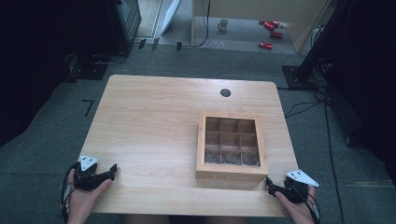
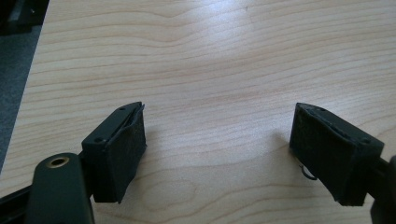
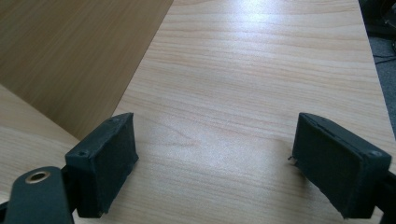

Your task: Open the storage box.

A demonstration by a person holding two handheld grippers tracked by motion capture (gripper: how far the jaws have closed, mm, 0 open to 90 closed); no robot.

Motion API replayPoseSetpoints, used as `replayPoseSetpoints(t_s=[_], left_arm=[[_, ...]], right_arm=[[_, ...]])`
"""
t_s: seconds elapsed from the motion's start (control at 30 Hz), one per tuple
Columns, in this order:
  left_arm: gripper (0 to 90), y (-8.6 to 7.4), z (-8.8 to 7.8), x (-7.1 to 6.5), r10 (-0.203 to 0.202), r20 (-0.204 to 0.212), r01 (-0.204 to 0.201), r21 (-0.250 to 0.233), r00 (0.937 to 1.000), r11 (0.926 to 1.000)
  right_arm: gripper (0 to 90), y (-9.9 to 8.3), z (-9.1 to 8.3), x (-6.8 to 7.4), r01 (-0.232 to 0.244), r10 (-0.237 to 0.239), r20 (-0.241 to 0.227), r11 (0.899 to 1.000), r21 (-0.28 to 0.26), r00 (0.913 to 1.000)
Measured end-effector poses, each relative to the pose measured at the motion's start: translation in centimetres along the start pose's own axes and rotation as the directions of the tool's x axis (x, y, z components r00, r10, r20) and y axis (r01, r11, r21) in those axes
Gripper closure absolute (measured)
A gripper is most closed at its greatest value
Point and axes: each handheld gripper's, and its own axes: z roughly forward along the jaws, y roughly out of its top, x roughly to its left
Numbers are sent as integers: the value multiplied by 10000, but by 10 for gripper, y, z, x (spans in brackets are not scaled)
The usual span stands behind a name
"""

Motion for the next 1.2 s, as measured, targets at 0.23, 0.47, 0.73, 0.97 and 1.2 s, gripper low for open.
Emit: replayPoseSetpoints(t_s=[0.23, 0.47, 0.73, 0.97, 1.2], left_arm=[[184, 5, -5, -6, -492, 525, 504, -223, 9974, 9985], [190, 16, -14, -29, -360, 1208, 443, -666, 9920, 9968], [209, 26, -19, -65, -13, 2036, 241, -1095, 9791, 9937], [220, 34, -22, -95, 482, 2574, -148, -1303, 9651, 9914], [227, 34, -23, -112, 759, 2869, -389, -1328, 9549, 9904]], right_arm=[[135, 0, 0, 0, -1, 1, -1, 10000, 0, 10000], [135, 0, 0, 0, 35, -35, -7, 10000, -26, 10000], [135, 0, 0, 0, 36, -36, -9, 10000, -30, 10000], [142, -1, -1, 1, 92, -92, -42, 9999, -76, 9999], [154, -1, -2, 2, 169, -169, -142, 9999, -3, 9998]])
